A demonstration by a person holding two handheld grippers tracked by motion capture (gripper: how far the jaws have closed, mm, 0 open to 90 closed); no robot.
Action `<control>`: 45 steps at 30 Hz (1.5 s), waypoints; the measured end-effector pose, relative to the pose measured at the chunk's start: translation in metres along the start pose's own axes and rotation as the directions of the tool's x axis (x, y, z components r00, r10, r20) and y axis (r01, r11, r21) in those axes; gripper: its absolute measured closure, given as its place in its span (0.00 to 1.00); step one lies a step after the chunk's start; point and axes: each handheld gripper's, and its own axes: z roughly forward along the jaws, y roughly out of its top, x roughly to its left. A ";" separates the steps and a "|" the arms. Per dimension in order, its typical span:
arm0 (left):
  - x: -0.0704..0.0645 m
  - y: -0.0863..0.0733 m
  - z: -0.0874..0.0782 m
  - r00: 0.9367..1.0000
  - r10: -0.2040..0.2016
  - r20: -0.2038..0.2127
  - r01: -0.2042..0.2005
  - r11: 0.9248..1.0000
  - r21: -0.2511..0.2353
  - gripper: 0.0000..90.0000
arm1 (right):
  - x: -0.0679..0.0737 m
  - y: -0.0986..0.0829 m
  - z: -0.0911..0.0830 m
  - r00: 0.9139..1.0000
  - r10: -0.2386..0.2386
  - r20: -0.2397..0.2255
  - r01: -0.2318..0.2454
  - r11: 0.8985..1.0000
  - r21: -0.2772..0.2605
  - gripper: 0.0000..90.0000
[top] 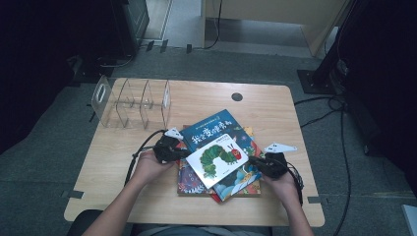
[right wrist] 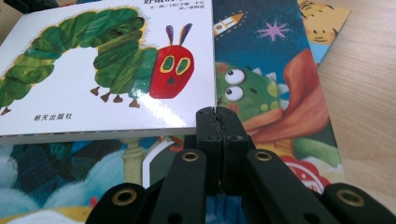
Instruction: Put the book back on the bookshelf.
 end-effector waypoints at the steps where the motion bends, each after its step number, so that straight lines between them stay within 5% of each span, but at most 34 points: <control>1: 0.000 -0.001 -0.001 1.000 -0.001 -0.001 0.001 1.000 -0.001 1.00 | 0.000 0.001 0.002 1.000 -0.007 -0.003 0.007 1.000 -0.001 0.99; 21: -0.005 -0.011 -0.009 0.999 -0.034 -0.005 0.034 0.999 -0.006 1.00 | 0.000 0.012 0.011 0.999 -0.024 -0.031 0.024 1.000 0.007 0.99; 39: -0.009 -0.012 -0.010 0.999 -0.052 0.002 0.052 0.999 0.010 1.00 | 0.011 0.013 0.018 0.992 -0.063 -0.113 0.066 0.997 0.025 1.00; 45: -0.014 -0.019 -0.015 0.994 -0.100 0.033 0.100 0.995 0.010 1.00 | 0.011 0.020 0.025 0.989 -0.069 -0.128 0.073 0.997 0.030 1.00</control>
